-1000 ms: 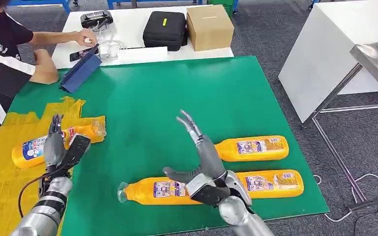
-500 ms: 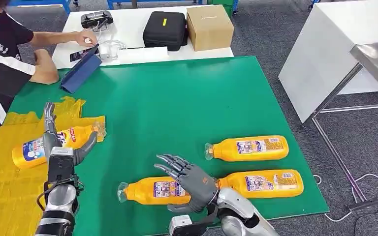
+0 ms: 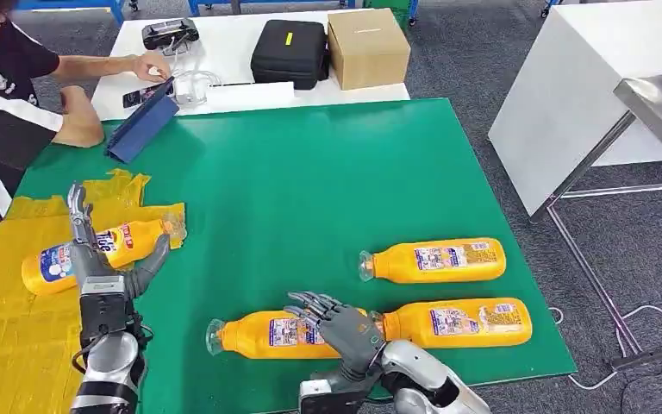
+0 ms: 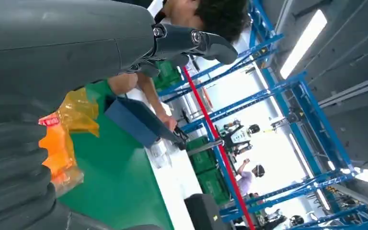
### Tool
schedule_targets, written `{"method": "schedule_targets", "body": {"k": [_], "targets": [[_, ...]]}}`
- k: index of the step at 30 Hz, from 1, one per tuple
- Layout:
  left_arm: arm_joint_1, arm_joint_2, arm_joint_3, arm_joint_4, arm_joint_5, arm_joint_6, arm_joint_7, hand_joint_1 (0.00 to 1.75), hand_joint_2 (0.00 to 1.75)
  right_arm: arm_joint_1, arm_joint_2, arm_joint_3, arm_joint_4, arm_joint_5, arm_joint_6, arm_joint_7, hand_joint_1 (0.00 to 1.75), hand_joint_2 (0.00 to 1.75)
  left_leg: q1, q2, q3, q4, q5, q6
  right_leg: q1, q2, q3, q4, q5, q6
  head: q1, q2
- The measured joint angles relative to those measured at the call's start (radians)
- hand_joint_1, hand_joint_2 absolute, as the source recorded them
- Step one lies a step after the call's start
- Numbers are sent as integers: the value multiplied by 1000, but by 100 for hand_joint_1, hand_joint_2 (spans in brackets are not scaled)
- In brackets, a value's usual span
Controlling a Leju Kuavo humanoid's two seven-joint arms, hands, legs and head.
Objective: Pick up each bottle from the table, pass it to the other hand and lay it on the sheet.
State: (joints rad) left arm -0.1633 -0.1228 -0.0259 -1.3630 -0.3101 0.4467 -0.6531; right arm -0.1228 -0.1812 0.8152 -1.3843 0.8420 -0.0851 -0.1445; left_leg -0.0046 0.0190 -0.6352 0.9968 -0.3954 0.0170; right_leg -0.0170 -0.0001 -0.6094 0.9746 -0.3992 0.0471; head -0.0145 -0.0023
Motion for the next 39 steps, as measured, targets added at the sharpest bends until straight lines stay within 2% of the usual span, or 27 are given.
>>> {"method": "schedule_targets", "body": {"k": [17, 20, 22, 23, 24, 25, 26, 39], "targets": [[26, -28, -15, 19, 14, -36, 29, 0, 175, -37, 45, 26, 126, 334, -89, 305, 0, 175, 0, 0, 3, 0, 1, 1, 0, 0, 2, 0, 1, 0, 0, 0], [32, -32, -14, 26, 14, -39, 30, 0, 175, -38, 58, 17, 135, 362, -89, 321, 0, 175, 0, 0, 3, 0, 1, 1, 0, 0, 2, 0, 1, 0, 0, 0], [36, -34, -14, 28, 14, -40, 30, 0, 175, -39, 65, 12, 140, 371, -88, 326, 7, 175, 0, 0, 3, 0, 1, 1, 0, 0, 2, 0, 1, 0, 0, 0], [37, -34, -14, 28, 14, -40, 31, 0, 175, -40, 68, 10, 143, 373, -86, 328, 68, 175, 0, 0, 3, 0, 1, 1, 0, 0, 2, 0, 1, 0, 0, 0], [37, -36, -14, 28, 14, -41, 31, 0, 175, -42, 71, 8, 148, 375, -84, 330, 164, 175, 0, 0, 3, 0, 1, 1, 0, 0, 2, 0, 1, 0, 0, 0], [37, -38, -14, 28, 14, -44, 31, 0, 175, -44, 74, 6, 154, 379, -82, 330, 145, 175, 0, 0, 3, 0, 1, 1, 0, 0, 2, 0, 1, 0, 0, 0], [37, -39, -14, 29, 14, -47, 32, 0, 175, -47, 77, 5, 160, 381, -80, 330, 175, 175, 0, 0, 3, 0, 1, 1, 0, 0, 3, 0, 1, 0, 0, 0], [37, -47, -14, 36, 18, -51, 32, 0, 175, -65, 106, -19, 208, 367, -75, 312, 175, 175, 0, 0, 6, 0, 1, 1, 0, 0, 6, 0, 1, 0, 0, 0]]}}
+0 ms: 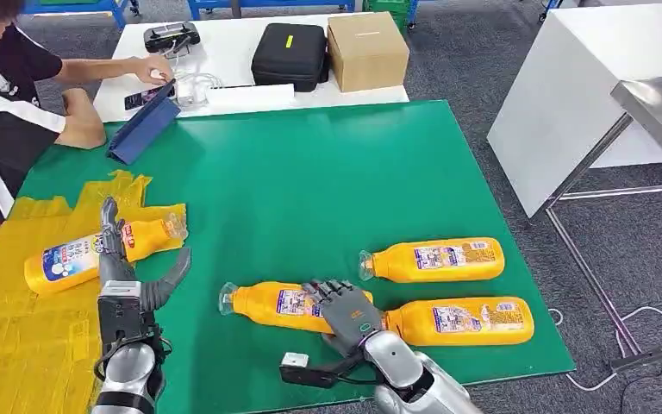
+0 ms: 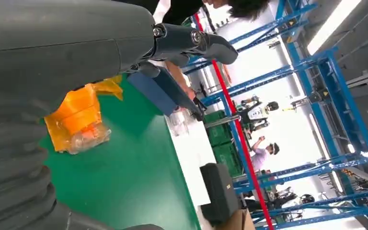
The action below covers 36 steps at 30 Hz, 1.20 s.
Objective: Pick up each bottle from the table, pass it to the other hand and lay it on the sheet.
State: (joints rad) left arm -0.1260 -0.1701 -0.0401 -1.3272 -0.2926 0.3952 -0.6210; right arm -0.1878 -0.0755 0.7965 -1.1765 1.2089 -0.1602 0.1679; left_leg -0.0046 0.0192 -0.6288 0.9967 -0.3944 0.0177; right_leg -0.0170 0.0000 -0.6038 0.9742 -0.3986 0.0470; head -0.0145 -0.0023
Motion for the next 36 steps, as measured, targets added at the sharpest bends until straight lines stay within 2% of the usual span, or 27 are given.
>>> {"method": "schedule_targets", "body": {"k": [11, 14, 19, 22, 25, 31, 36], "targets": [[0, -2, 0, 1, 18, -1, -2, 0, 175, 0, 21, -29, 10, -38, -40, -33, 175, 175, 0, 0, 1, 0, 0, 0, 0, 0, 1, 0, 0, 0, 0, 0], [0, -2, -1, 0, 18, -4, -3, 0, 175, 14, 41, -62, 10, -73, -123, -51, 175, 175, 0, 0, 0, 0, 0, 0, 0, 0, 0, 0, 0, 0, 0, 0], [12, -3, -2, -14, 78, -50, 11, 0, 175, 68, 90, -165, -60, -159, -364, -146, 175, 175, 0, 0, -1, 0, 0, 0, 0, 0, -1, 0, 0, 0, 0, 0], [23, -3, -6, -29, 113, -102, 36, 0, 175, 90, 116, -227, -108, -224, -420, -209, 175, 175, 0, 0, -2, 0, 0, 0, 0, 0, -2, 0, -1, 0, 0, 0], [25, 7, -31, -29, 124, -223, 124, 0, 175, 109, 132, -272, -139, -306, -427, -283, 175, 175, 0, 0, -4, 0, -1, 0, 0, 0, -3, 0, -1, 0, 0, 0], [32, 74, -138, -8, 271, -653, 284, 0, 175, 122, 164, -339, -146, -386, -428, -378, 175, 175, 0, 0, -5, 0, -1, 0, 0, 0, -4, 0, -1, 0, 0, 0], [33, 110, -183, 10, 315, -705, 299, 0, 175, 121, 180, -353, -135, -395, -425, -394, 175, 175, 0, 0, -5, 0, -1, 0, 0, 0, -5, 0, -1, 0, 0, 0]]}}
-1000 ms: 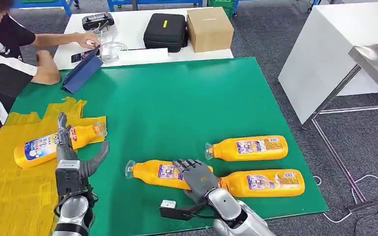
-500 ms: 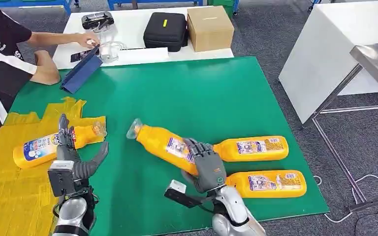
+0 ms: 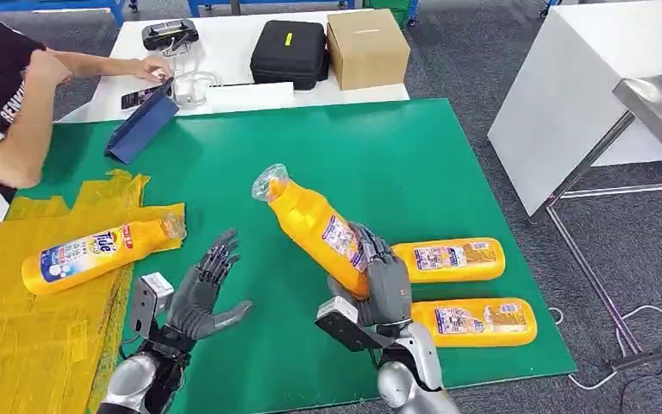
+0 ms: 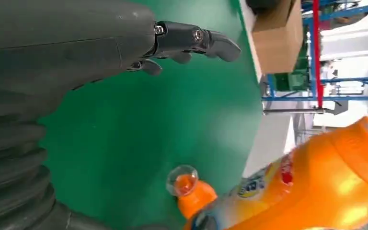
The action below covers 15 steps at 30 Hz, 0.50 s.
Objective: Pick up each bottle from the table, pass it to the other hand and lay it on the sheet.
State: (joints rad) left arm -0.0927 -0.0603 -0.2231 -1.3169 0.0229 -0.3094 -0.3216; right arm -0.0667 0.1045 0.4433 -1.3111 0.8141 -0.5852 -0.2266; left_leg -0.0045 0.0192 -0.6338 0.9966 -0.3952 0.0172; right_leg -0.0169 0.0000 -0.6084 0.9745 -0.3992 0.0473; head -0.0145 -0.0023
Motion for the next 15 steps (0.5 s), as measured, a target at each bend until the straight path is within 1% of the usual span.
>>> {"method": "schedule_targets", "body": {"k": [4, 7, 11, 15], "targets": [[0, 14, -13, 6, 49, -41, 7, 0, 175, -1, 4, -4, 7, -17, 5, -11, 175, 175, 0, 0, 0, 0, 0, 0, 0, 0, 0, 0, 0, 0, 0, 0], [-5, 25, -34, 7, 145, -96, 22, 0, 175, -14, 12, 3, 26, -45, 57, -39, 175, 175, 0, 0, 0, 0, 0, 0, 0, 0, 0, 0, 0, 0, 0, 0], [-21, 32, -50, 12, 177, -101, 34, 0, 175, -32, 25, 39, 60, -48, 106, -57, 175, 175, 0, 0, 0, 0, 0, 0, 0, 0, 0, 0, 0, 0, 0, 0], [-44, 35, -65, 27, 209, -97, 40, 0, 175, -52, 43, 104, 114, -41, 143, -79, 175, 175, 0, 0, 0, 0, 0, 0, 0, 0, 0, 0, 0, 0, 0, 0]]}}
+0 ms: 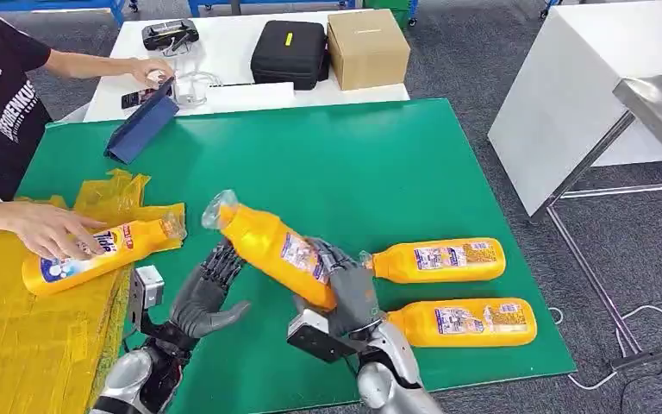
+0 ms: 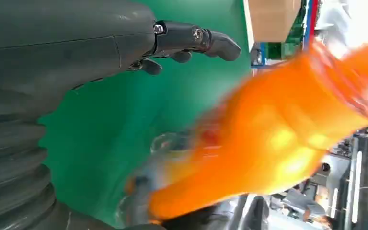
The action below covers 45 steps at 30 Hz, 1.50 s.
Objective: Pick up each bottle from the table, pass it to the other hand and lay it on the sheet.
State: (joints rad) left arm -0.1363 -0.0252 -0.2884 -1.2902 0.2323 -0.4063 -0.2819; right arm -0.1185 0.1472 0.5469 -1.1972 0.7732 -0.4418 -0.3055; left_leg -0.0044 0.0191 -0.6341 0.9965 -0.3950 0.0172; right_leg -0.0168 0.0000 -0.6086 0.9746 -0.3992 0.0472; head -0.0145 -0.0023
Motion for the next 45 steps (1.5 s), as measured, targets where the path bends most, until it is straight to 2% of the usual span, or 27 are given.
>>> {"method": "schedule_targets", "body": {"k": [6, 13, 14, 15, 32, 33, 34, 38, 42, 45], "targets": [[-36, 1, -12, 37, 44, 7, 3, 0, 175, -26, 31, 113, 97, 5, 22, -21, 175, 175, 0, 0, 0, 0, 0, 0, 0, 0, -1, 0, 0, 0, 0, 0], [-46, 1, -13, 74, 70, 17, 2, 0, 175, -73, 34, 163, 161, -18, 22, -48, 175, 175, 0, 0, 0, 0, 0, 0, 0, 0, -1, 0, 0, 0, 0, 0], [-47, 1, -13, 77, 74, 21, 0, 159, 175, -76, 34, 168, 165, -21, 22, -48, 175, 175, 0, 0, 0, 0, 0, 0, 0, 0, -1, 0, 0, 0, 0, 0], [-47, 1, -12, 80, 79, 27, 0, 175, 175, -78, 34, 171, 168, -23, 22, -48, 175, 175, 0, 0, 0, 0, 0, 0, 0, 0, -1, 0, 0, 0, 0, 0], [-48, -33, -3, 87, 96, 136, -4, 175, 175, -84, 29, 182, 182, -73, -3, -37, 175, 175, 0, 0, 0, 0, 0, 0, 0, 0, -1, 0, 0, 0, 0, 0], [-48, -35, -3, 87, 93, 139, -5, 175, 175, -84, 29, 182, 181, -74, -3, -37, 31, 175, 0, 0, 0, 0, 0, 0, 0, 0, -1, 0, 0, 0, 0, 0], [-47, -37, -3, 87, 85, 147, -11, 175, 175, -83, 28, 182, 179, -79, -5, -37, 0, 175, 0, 0, 0, 0, 0, 0, 0, 0, -1, 0, 0, 0, 0, 0], [-42, -47, -3, 60, 2, 245, -40, 175, 175, -62, 25, 174, 143, -103, -43, -29, 0, 175, 0, -1, -1, 0, 0, 0, 0, -1, -1, 0, 0, 0, 0, 0], [-56, -47, 1, 40, -234, 495, -64, 175, 175, -23, 15, 146, 55, -129, -87, -35, 0, 175, 0, 1, -1, 0, -1, 0, 0, 0, -2, 0, 0, 0, -1, 0], [-70, -40, 13, 30, -258, 517, -67, 175, 175, -6, 3, 126, 5, -136, -87, -35, 0, 175, 0, -1, -1, 0, 0, 0, 0, -1, -1, 0, 0, 0, 0, 0]]}}
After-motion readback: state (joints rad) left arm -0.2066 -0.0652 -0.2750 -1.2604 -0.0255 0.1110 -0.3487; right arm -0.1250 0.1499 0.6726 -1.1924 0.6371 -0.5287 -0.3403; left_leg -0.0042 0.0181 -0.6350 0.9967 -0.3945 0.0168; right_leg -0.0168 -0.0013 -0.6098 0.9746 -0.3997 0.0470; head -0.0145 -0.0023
